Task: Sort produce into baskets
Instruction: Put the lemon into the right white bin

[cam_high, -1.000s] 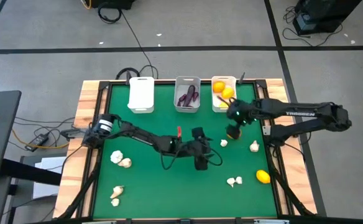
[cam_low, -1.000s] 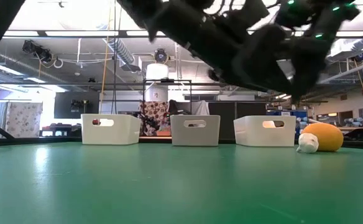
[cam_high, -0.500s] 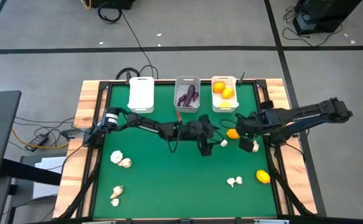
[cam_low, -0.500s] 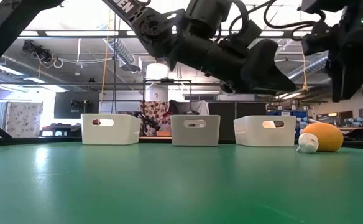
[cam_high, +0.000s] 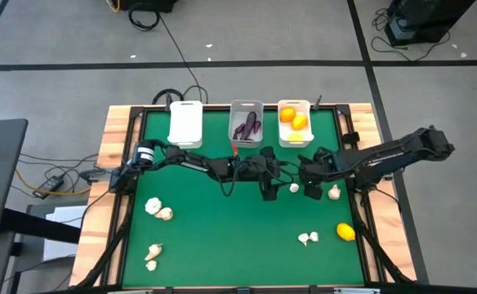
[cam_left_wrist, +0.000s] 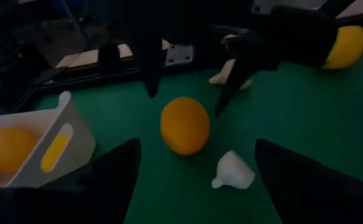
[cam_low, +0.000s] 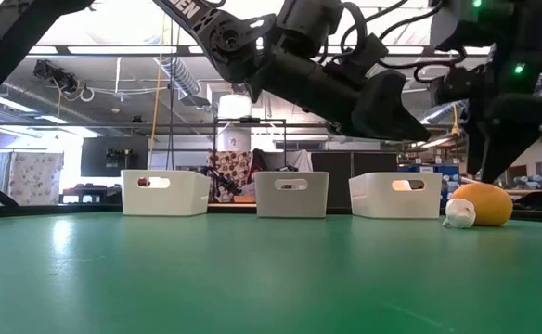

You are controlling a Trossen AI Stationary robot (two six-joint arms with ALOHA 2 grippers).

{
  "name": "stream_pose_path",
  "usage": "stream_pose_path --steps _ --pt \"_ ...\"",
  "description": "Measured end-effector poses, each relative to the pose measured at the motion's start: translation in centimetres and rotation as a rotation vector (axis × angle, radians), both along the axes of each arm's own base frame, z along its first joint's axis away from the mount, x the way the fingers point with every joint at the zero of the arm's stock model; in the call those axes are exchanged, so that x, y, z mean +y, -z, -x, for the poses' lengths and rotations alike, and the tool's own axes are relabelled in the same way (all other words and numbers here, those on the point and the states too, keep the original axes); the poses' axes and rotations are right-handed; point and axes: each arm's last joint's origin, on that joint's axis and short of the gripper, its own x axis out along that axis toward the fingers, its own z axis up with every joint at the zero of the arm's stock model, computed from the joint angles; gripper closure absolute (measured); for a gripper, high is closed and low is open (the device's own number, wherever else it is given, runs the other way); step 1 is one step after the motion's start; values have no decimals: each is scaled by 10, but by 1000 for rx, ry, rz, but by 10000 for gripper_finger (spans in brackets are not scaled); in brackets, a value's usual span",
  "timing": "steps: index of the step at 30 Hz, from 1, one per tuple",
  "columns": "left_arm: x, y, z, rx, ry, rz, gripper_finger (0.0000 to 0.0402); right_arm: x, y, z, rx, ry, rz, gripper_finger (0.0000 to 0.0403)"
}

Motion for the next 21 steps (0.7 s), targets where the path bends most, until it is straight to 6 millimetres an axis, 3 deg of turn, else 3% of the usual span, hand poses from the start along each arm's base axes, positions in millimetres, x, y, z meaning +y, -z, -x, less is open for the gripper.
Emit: stream_pose_path --steps 5,14,21 --pt "1 -12 5 20 -37 -13 80 -7 14 -4 79 26 23 53" --pt "2 -67 32 53 -109 5 80 -21 36 -14 161 96 22 58" --pt "3 -96 61 80 -172 -5 83 -23 40 -20 144 102 32 128"
